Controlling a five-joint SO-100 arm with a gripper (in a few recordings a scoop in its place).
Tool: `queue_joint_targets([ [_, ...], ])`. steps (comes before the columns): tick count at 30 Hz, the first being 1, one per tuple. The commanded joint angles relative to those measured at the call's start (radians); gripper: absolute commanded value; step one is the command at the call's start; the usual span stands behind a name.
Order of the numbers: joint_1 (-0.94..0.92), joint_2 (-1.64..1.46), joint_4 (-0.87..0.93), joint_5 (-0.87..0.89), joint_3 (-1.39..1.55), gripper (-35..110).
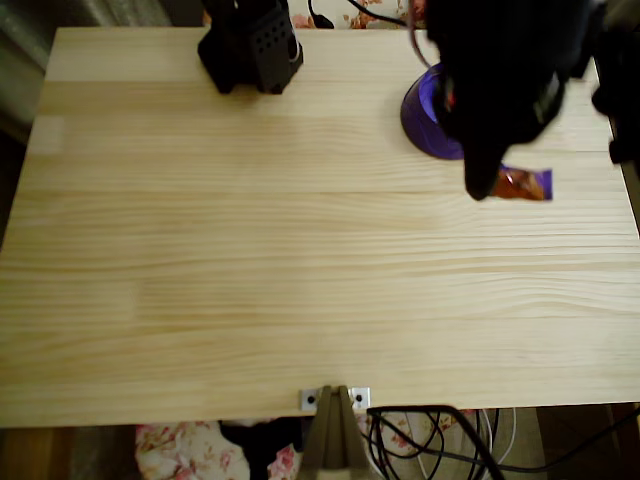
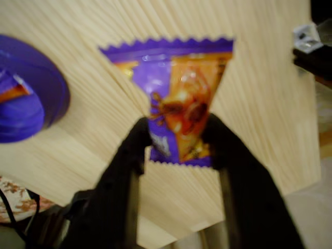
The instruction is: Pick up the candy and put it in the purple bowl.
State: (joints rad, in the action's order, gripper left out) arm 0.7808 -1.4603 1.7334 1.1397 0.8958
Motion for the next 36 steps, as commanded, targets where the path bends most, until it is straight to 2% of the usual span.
queue_joint_targets([
  [1, -0.011, -0.279, 0.025, -0.012, 0.083, 5],
  [4, -0.002, -0.356, 0.009, -0.023, 0.190, 7],
  [16, 0.150, -0.718, -0.299, -0.040, 0.790, 7],
  [26, 0.265, -0.856, -0.445, -0.091, 1.055, 12],
  [36, 0.380, -0.985, -0.512, -0.161, 1.224, 16],
])
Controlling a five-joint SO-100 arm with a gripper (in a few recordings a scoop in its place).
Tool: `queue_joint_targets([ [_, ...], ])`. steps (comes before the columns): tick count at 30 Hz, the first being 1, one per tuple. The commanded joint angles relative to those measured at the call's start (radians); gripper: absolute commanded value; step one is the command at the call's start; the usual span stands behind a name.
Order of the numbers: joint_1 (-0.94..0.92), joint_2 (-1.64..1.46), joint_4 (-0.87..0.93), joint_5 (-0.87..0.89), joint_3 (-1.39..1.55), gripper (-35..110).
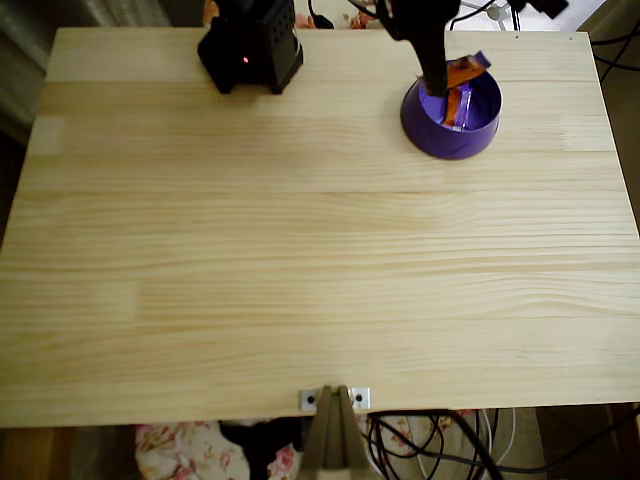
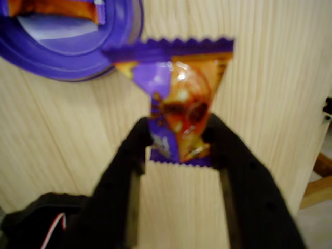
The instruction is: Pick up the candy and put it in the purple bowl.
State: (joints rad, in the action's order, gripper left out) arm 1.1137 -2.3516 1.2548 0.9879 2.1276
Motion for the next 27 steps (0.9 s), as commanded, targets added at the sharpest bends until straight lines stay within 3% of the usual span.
queue_joint_targets([
  [1, 0.058, -0.097, -0.040, -0.012, -0.003, 16],
  [17, 0.265, -0.015, -0.235, 0.069, 0.061, 22],
  [27, 0.206, -0.123, -0.256, 0.058, 0.138, 21],
])
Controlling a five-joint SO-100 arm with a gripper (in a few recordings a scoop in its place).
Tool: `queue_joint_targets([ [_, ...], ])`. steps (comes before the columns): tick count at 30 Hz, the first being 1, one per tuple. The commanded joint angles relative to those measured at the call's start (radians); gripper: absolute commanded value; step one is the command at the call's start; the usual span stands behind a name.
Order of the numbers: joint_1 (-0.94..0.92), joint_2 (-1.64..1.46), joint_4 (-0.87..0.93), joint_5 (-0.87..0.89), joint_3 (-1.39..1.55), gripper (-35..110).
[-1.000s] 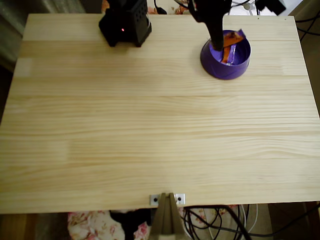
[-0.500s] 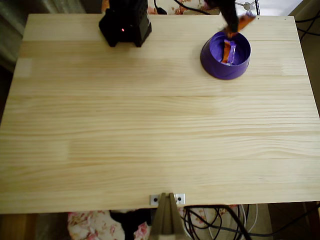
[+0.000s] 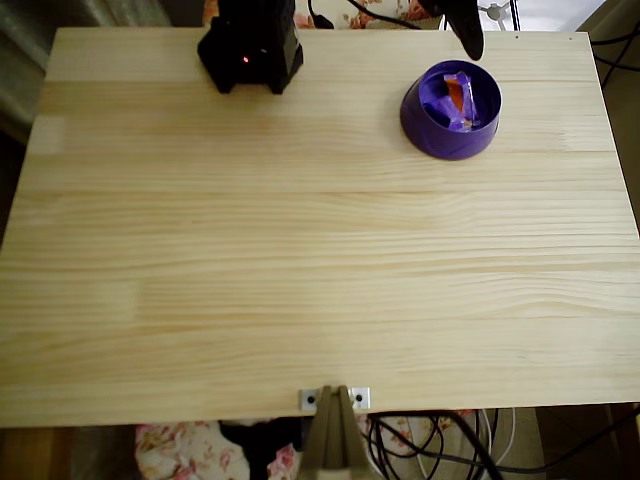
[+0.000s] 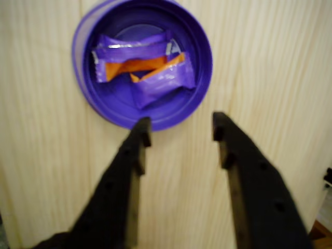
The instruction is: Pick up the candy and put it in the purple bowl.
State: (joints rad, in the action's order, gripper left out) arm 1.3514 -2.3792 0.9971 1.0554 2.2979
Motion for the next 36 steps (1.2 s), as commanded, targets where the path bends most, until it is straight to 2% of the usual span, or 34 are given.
queue_joint_targets([
  [1, -0.060, -0.089, 0.026, -0.014, -0.052, 21],
  [5, -0.201, -0.061, 0.178, -0.023, -0.144, 21],
  [8, -0.341, -0.184, 0.204, -0.091, -0.109, 25],
  [12, -0.569, -0.354, 0.207, -0.233, -0.052, 26],
  [16, -0.802, -0.396, 0.238, -0.380, -0.064, 26],
  [19, -0.939, -0.430, 0.242, -0.480, -0.069, 21],
  [21, -1.006, -0.477, 0.218, -0.534, -0.048, 11],
  [22, -1.032, -0.502, 0.202, -0.561, -0.035, 1],
  [23, -1.057, -0.520, 0.201, -0.575, -0.031, 0],
  [28, -1.141, -0.580, 0.258, -0.612, 0.006, 0],
  [33, -1.074, -0.956, 0.192, -0.675, 0.296, 0],
  [36, -1.095, -0.982, 0.204, -0.647, 0.368, 0],
])
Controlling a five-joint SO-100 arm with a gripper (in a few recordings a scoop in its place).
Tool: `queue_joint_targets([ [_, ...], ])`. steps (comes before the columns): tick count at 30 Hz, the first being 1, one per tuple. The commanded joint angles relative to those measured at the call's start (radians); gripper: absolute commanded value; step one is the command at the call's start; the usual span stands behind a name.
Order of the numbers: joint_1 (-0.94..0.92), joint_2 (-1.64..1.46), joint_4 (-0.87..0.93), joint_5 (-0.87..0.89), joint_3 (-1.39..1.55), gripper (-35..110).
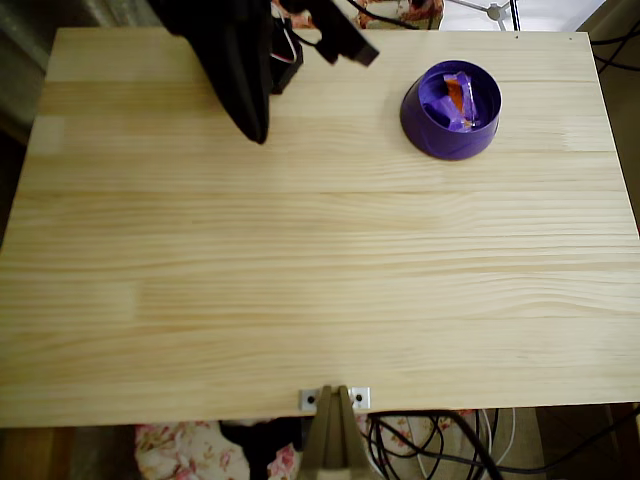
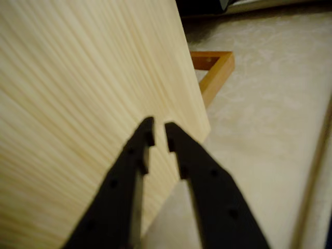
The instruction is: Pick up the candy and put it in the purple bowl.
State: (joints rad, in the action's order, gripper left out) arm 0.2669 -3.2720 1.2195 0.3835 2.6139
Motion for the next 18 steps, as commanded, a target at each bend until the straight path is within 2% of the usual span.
queue_joint_targets([
  [1, -0.035, -0.089, -0.018, 0.031, 0.071, 0],
  [5, -0.120, -0.089, -0.035, 0.015, 0.170, 0],
  [14, -0.244, -0.089, -0.133, -0.253, 0.476, 0],
  [18, -0.264, -0.091, -0.160, -0.259, 0.511, 0],
])
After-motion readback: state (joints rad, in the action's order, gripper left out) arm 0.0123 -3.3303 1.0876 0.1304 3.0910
